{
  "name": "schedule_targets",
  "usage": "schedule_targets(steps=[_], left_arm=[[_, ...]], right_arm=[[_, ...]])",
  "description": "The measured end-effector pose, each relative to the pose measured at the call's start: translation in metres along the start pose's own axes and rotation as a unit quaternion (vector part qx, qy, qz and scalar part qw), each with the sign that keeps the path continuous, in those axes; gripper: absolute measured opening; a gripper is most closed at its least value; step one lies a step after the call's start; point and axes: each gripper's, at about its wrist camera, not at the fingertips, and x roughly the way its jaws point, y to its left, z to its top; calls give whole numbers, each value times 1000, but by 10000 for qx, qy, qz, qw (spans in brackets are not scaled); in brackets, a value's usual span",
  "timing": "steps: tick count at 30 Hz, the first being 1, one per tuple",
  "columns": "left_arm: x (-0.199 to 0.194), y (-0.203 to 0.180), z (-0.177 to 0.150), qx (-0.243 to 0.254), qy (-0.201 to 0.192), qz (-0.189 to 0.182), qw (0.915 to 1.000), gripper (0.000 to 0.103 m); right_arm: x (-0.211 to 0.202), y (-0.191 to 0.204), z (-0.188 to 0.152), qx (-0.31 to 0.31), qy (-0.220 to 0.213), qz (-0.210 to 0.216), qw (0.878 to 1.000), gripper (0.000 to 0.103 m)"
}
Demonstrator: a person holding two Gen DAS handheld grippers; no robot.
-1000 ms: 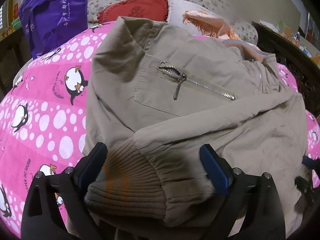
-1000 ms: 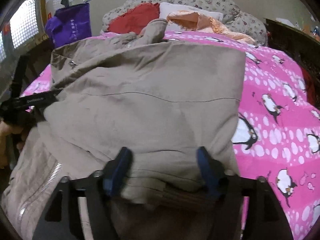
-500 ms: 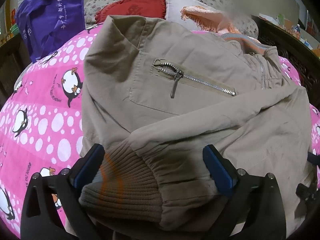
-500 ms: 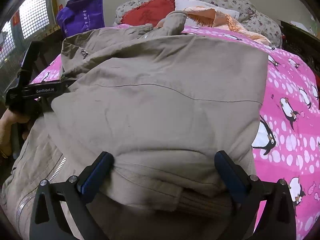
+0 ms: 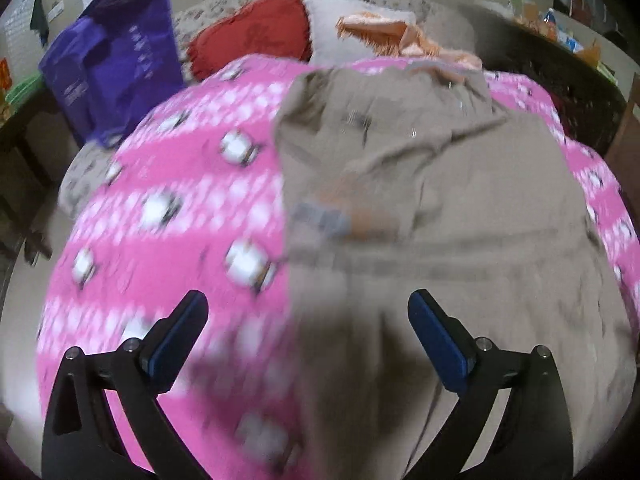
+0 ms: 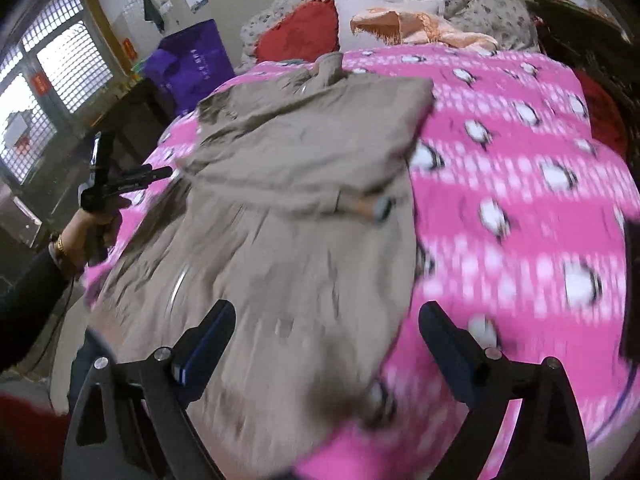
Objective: Fold large clothes
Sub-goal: 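Lift the hem with both grippers and fold it toward the collar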
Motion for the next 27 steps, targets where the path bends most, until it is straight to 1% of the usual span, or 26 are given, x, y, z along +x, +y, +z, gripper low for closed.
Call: schedule_targets(steps=[1,2,4,6,7,8,9,10,11,13,14,16,17,19,21,22,23,24,25,26,27], left_arm=[[-10,3,-17,-37,111,-59,9999,100],[-17,3,-31,-68,147,-83,9998,100],[-30,4,-57,-164,264,-135,9994,100],[-39,5,-85,-265,447,-281,9983,100],[-40,8,-92,-318,511,-316,9977,100],[-42,8,-106,-451,632,-430,9961,100],[-42,5,-119,-525,800,-589,9937,100],[-42,1,-128,-522,909,-673,9922,100],[-45,-4,-135,-491,893,-681,9925,100],[-55,-15,-148,-352,748,-682,9942,101],[-58,-19,-152,-322,735,-737,9940,103],[-65,-27,-157,-224,736,-807,9938,103],[-68,-26,-158,-278,756,-940,9923,103],[-71,-28,-159,-351,815,-1375,9865,103],[-75,-33,-161,-322,856,-1499,9845,102],[-76,-36,-160,-338,891,-1751,9799,102],[-78,-39,-158,-507,915,-2188,9701,99],[-79,-41,-158,-588,922,-2364,9655,93],[-79,-45,-157,-586,965,-2468,9625,92],[-78,-49,-157,-437,977,-2307,9671,90],[-76,-49,-157,-414,989,-2257,9683,87]], right_arm=[[1,9,-12,-96,0,35,9999,94],[2,13,-16,-181,-24,80,9998,92],[12,32,-34,-373,-184,258,9988,92],[32,44,-50,-447,-67,389,9982,87],[47,47,-61,-519,107,340,9980,87],[57,46,-66,-560,224,212,9980,86],[70,42,-76,-518,370,-4,9980,87],[69,38,-81,-400,152,39,9991,89],[66,35,-83,-278,-11,117,9995,90],[67,34,-85,-227,-44,127,9997,91],[67,35,-85,-269,-48,103,9996,92],[68,36,-86,-313,-69,87,9994,93],[68,36,-86,-321,-86,73,9994,93],[68,39,-87,-341,-107,54,9993,94],[67,38,-87,-335,-113,61,9994,93],[66,39,-87,-329,-117,66,9994,93],[64,39,-87,-285,-133,77,9995,93],[62,40,-87,-225,-144,103,9996,93],[58,38,-87,-103,-166,180,9996,93],[52,37,-87,23,-187,253,9995,93],[48,35,-87,123,-214,326,9992,93]])
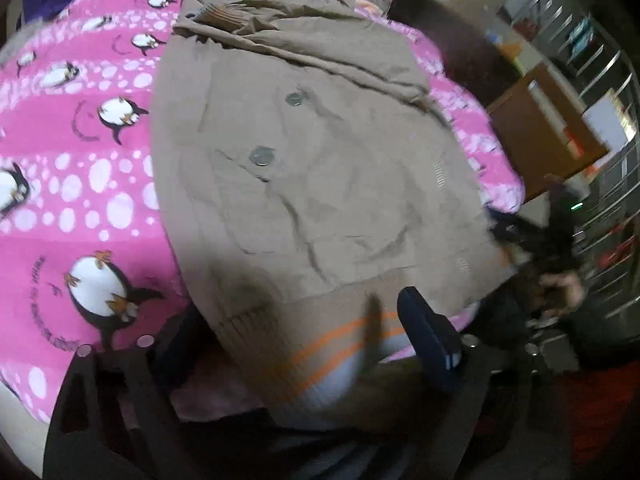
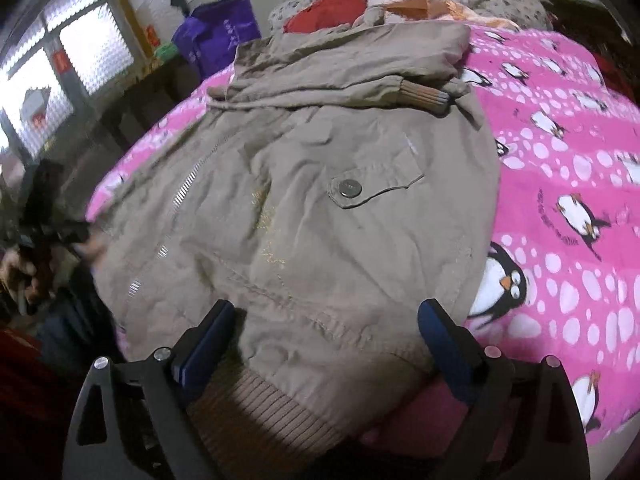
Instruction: Fold large clothes
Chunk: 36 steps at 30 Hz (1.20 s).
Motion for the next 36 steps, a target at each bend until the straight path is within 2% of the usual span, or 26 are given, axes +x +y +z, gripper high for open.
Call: schedule_targets(steps=[2,4,7,10,12,14,16,17,18,20,22,23,25,28,29,30,32,34,36], left_arm=[[1,8,1,-185,-58,-152,9997,87],[-2,12,4,-343,-120,-301,9989,87],[0,13,5,-384,-124,-315,9987,86],[3,12,4,-314,-110,-191,9993,66],[3,15,5,-393,-124,-108,9991,42],[0,26,6,-625,-160,-109,9979,24],[0,34,6,-804,-172,-206,9964,22],[1,34,6,-801,-160,-190,9965,22],[2,33,6,-748,-159,-151,9970,22],[2,30,4,-665,-146,-109,9976,22],[2,28,4,-634,-129,-114,9978,26],[2,29,5,-640,-118,-156,9978,32],[4,28,7,-679,-119,-230,9974,36],[4,27,8,-641,-162,-196,9976,36],[2,27,8,-663,-197,-190,9974,31],[1,27,8,-691,-227,-211,9971,15],[-2,30,10,-749,-290,-308,9963,12],[-8,29,13,-762,-374,-326,9959,11],[-22,20,15,-565,-580,-330,9962,11]], right_arm=[[-14,-2,-4,150,-102,140,9997,93],[-24,-2,-9,156,-104,93,9998,93],[-34,-7,-23,330,11,122,9994,94],[-34,-9,-34,466,93,269,9985,92],[-28,-8,-38,534,195,331,9978,92],[-26,-9,-40,635,166,422,9970,92],[-24,-7,-38,665,123,660,9955,88],[-21,-6,-36,657,172,808,9944,76],[-18,-4,-33,631,211,942,9933,56],[-13,-2,-30,578,233,907,9939,54],[-17,-4,-29,619,68,834,9946,46],[-22,-9,-29,748,-83,891,9932,39],[-27,-15,-30,928,-237,1060,9897,38],[-20,-19,-34,1024,-147,1048,9891,36],[-21,-17,-35,1017,-213,1083,9887,36],[-22,-16,-34,987,-270,1127,9883,37],[-20,-14,-32,907,-275,1141,9889,40],[-20,-10,-29,799,-249,975,9917,36],[-32,-2,-21,568,-491,942,9927,17]])
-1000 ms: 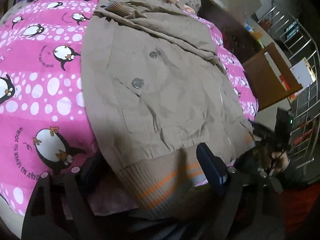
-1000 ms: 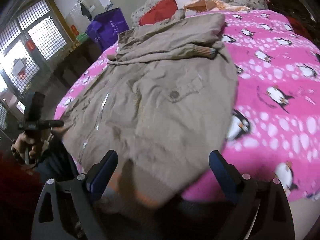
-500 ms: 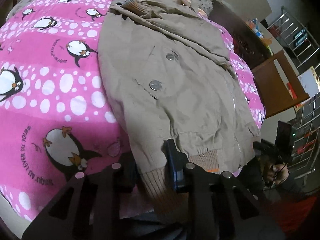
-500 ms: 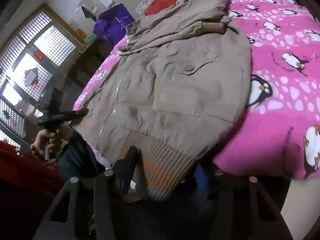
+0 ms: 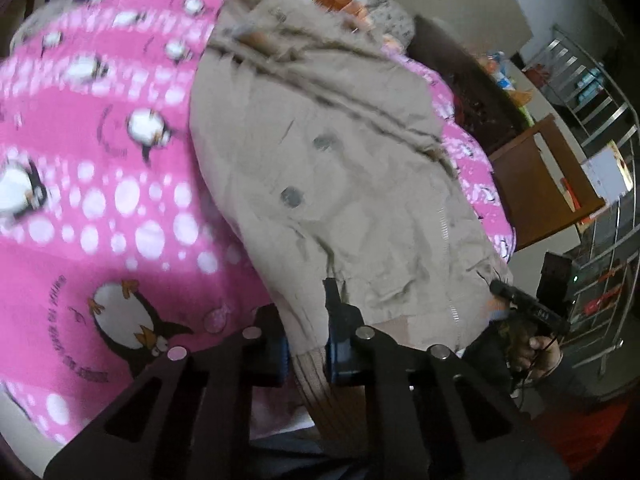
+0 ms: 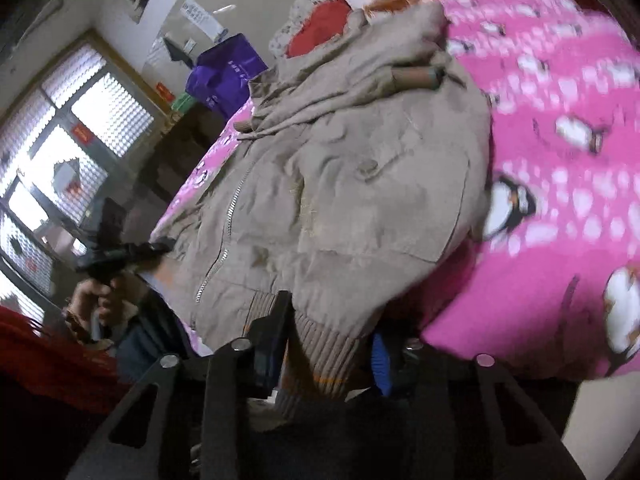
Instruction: Fold large clothes
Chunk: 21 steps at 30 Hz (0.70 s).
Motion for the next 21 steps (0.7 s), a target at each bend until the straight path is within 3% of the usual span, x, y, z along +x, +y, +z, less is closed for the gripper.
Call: schedule_targets(steps=[4,9,13,18,21], left_arm=[[-31,-15,8,140,-481,-158,9986,11],[-90,-38,17,396,-1217,-637,9897,11],[-139,-64,15,733,-1669,-1282,9749,11],[-180,-92,12,1108,-2072,-1987,9515,12],[-173,-95,17,1202,-2017,-1893,9534,12]], right_arm=[[-32,12,17,-248,-428,354,9981,12],[-87,46,41,-880,-958,543,9900,11],[-134,62,56,-1024,-1502,745,9805,11],[-191,84,72,-1168,-2230,1300,9590,11],[-200,86,78,-1184,-2279,1404,9562,11]])
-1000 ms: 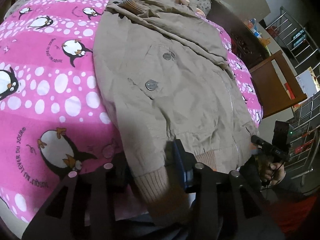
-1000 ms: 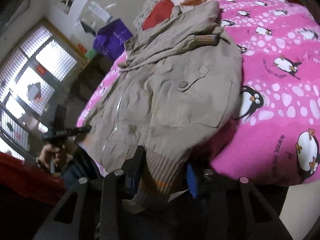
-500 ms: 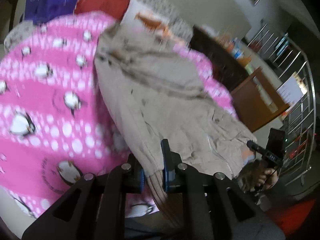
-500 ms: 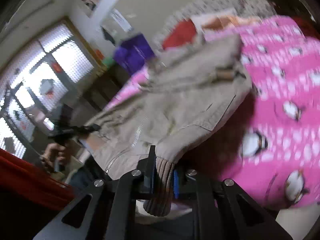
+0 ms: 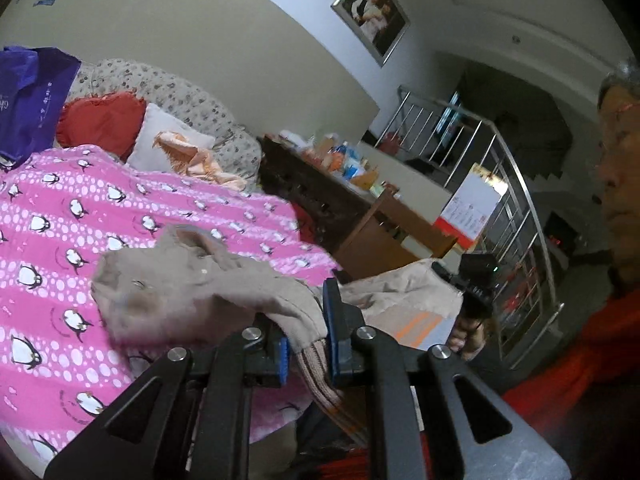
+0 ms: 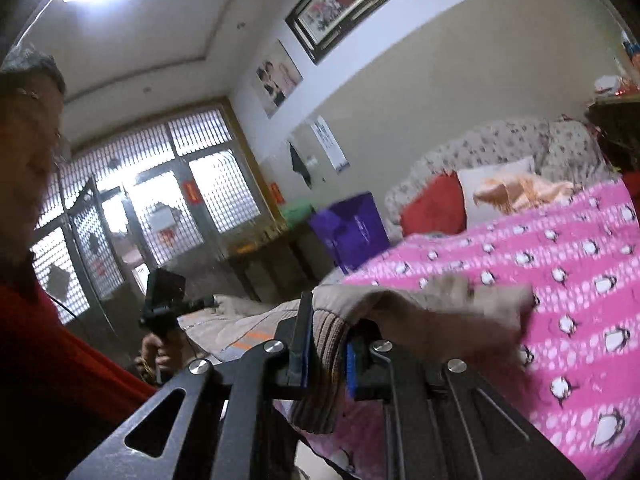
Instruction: Fold large clothes
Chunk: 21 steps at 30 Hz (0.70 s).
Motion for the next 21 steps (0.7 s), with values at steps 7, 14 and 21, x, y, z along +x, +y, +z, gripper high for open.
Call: schedule_targets(steps=[7,14,21], left_arm=[[39,58,-6,-792,252,515,9952,12],[109,132,9,-1242,388,1216,9840,12],[186,206,2,-1400,1026,1944,9655,14]], right_arm=[[31,-36,-25,591,397,-179,9973,12],[95,-120,-25,1188,442,-600,9901,12],[174,-242,-57,2526,948,-1335,9536,12]])
